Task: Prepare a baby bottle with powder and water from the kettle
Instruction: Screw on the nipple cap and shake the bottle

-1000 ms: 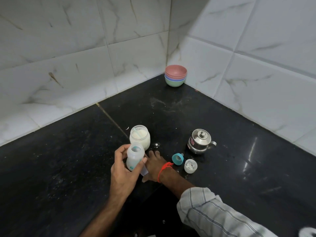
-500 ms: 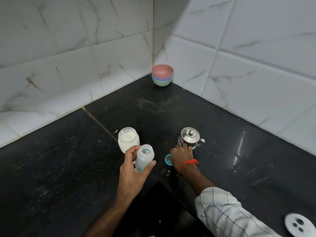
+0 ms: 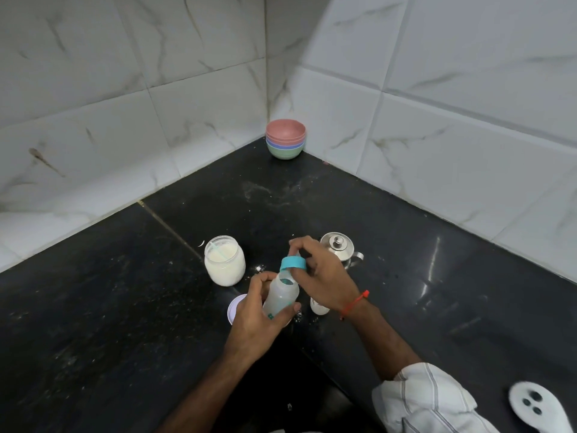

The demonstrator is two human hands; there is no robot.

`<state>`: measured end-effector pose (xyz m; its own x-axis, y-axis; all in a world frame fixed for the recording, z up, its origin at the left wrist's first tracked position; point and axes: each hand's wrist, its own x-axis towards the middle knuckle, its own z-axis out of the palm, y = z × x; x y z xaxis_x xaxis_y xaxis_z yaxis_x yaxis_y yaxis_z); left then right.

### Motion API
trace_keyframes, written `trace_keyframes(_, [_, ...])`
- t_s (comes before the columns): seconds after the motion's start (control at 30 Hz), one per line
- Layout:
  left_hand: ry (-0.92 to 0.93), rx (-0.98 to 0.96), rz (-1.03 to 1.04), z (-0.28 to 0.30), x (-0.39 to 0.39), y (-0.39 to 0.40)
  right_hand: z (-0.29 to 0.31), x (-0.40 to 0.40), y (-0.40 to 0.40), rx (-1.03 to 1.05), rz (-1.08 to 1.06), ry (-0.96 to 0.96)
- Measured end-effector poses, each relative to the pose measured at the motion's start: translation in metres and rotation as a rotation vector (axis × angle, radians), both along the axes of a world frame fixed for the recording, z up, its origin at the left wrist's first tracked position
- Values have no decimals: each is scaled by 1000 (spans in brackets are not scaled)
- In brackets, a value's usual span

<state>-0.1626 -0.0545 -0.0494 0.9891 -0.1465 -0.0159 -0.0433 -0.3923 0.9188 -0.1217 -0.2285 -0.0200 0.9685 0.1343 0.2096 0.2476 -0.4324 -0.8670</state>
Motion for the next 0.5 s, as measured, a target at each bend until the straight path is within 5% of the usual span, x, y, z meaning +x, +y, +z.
trace_keyframes(0.5, [-18, -52, -31, 21, 5, -13, 29, -25, -24, 261, 150, 200])
